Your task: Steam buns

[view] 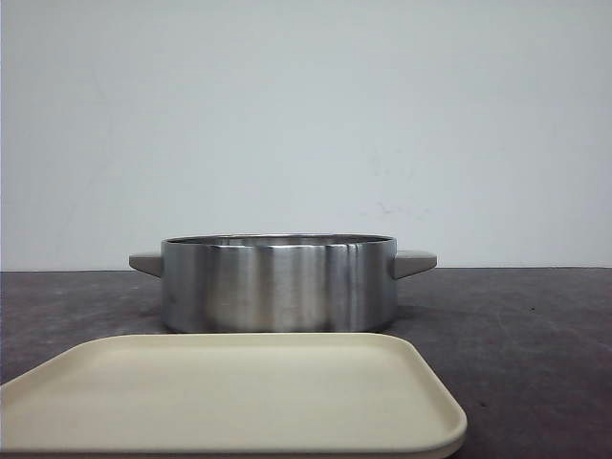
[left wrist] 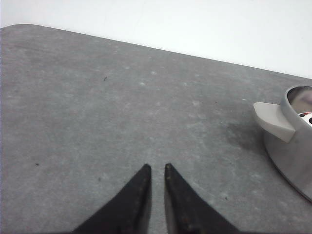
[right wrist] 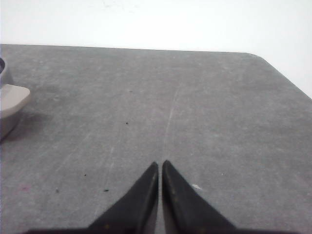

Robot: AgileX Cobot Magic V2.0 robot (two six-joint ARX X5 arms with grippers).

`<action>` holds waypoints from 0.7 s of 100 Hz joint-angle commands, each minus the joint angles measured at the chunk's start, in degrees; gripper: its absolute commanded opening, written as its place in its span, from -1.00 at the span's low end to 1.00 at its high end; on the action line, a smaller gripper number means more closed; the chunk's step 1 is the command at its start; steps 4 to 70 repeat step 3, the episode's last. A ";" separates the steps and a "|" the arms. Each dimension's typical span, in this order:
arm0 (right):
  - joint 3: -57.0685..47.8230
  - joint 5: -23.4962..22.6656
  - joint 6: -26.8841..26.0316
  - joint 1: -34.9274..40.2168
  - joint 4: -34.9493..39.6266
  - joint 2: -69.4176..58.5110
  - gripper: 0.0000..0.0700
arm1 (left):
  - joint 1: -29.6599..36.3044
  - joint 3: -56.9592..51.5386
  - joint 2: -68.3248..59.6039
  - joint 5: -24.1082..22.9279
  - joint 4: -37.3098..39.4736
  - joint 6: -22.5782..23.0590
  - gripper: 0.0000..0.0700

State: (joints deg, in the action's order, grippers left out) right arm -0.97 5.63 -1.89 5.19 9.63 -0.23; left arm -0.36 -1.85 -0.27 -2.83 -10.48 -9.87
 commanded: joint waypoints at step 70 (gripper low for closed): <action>0.26 0.04 0.24 0.07 -0.59 0.02 -0.98 | -0.11 1.05 0.11 0.24 -0.26 -0.24 -1.00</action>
